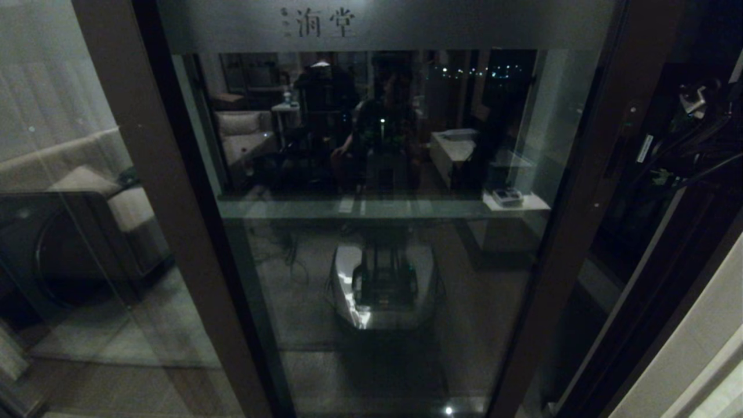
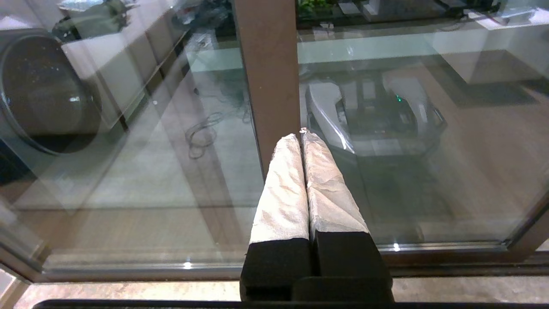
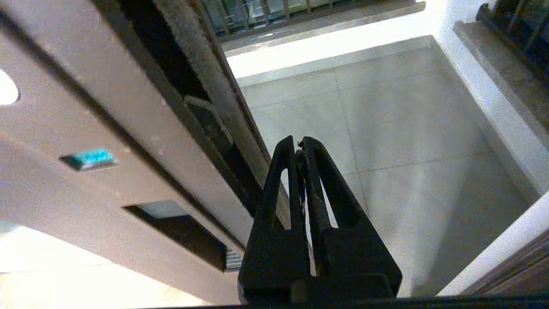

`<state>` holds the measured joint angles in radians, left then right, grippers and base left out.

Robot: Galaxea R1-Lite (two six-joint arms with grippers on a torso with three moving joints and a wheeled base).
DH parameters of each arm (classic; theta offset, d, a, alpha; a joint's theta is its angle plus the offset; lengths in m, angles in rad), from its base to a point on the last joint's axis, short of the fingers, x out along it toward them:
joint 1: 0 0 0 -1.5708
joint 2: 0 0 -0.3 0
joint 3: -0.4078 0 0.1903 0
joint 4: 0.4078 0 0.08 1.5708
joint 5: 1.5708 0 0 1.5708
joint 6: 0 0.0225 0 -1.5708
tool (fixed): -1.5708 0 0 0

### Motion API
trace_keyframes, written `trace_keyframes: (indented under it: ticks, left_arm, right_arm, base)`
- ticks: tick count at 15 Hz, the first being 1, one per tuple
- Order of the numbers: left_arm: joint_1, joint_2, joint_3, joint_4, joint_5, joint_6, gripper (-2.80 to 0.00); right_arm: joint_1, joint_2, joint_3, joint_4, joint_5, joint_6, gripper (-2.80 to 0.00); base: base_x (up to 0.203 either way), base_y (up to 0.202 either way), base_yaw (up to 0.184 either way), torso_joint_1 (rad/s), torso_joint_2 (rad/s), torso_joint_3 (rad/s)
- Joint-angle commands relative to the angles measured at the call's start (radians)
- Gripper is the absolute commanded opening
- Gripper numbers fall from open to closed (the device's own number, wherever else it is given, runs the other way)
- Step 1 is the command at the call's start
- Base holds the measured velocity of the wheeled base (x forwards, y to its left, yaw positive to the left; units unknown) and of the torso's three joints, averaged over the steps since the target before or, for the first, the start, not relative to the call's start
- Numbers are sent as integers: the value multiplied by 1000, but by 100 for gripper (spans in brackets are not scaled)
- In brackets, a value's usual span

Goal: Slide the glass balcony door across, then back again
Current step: Open the slid door

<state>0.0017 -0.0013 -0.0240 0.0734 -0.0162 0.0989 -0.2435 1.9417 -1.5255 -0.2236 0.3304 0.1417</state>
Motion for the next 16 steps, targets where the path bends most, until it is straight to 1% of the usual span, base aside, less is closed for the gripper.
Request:
trace_keyframes:
  ticks: [1,14,15,16]
  left_arm:
    - [0,0,-1,0,0,1,-280]
    - [0,0,0,0,1,1,-280]
    - [0,0,-1,0,-1,1,-280]
    - [0,0,-1,0,-1,1,-280]
  right_arm:
    - [20,-10,10,-2,3,1,-280]
    - [86,-10,33,-3,0,-2,-280]
    - [90,-10,33,-2,-18,-3,-280]
    - [106,-7,32,-3,-60,-5,-280]
  base:
    - [0,0,0,0,0,0]
    - [0,0,0,0,0,0]
    - [0,0,0,0,0,0]
    - [0,0,0,0,0,0]
